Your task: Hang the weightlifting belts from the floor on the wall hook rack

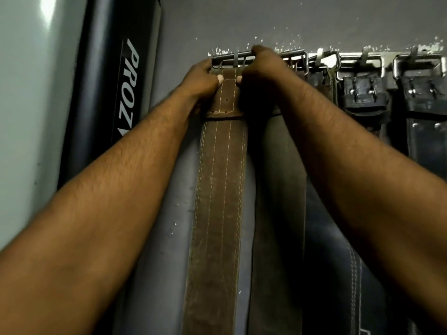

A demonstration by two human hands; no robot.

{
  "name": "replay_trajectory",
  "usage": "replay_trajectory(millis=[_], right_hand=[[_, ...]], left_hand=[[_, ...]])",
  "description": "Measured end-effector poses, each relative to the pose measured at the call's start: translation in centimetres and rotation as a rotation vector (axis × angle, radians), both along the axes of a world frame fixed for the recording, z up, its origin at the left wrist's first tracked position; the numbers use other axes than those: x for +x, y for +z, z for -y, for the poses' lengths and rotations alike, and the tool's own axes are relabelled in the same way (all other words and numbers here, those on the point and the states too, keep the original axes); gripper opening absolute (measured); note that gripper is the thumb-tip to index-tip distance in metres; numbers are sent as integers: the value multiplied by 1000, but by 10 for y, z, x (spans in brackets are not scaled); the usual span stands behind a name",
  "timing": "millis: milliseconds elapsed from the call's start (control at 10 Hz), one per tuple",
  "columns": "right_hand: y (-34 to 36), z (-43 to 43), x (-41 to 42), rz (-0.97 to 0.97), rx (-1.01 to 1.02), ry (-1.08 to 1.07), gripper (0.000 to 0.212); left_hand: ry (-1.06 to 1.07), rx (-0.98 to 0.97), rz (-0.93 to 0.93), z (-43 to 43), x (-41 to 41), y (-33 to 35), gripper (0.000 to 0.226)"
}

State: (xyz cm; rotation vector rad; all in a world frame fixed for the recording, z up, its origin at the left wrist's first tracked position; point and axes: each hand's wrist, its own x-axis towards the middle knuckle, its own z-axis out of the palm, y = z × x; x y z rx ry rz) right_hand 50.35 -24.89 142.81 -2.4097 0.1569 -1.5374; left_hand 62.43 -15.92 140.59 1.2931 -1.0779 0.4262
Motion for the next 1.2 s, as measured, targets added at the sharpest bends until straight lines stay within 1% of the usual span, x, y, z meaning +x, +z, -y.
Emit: replay_trajectory(millis=[100,200,300,400,500,600,800,900,1000,1100,1200], right_hand=[[-22,-7,20,156,83,61,65],[-56,-2,26,395,90,159,80],[-103,0,22,496,92,201,88],[-158,1,17,434,209,215,83],[-201,9,12,210,422,228,39],[-232,17,9,81,531,219,8],[-280,17,-3,-75,643,218,9],[-305,12,-15,-153,681,214,8],[-324,9,-32,-174,760,225,18],[-351,9,-57,-139,693,163,23],[-373,11,-84,-123,662,100,25]], left_hand=[[-39,-72,-83,1,4,-9,37],[-9,-125,-147,2,5,-22,49],[45,-170,-183,2,1,-47,56],[-56,-181,-239,-2,-4,-89,60],[-105,-145,-253,-4,-12,-136,45],[-83,-64,-256,0,-16,-184,31],[-59,20,-423,-3,-24,-267,21],[37,61,-475,-6,-29,-302,22],[164,169,-445,-10,-40,-327,30],[312,146,-384,-14,-66,-354,46],[450,116,-416,-16,-97,-376,51]])
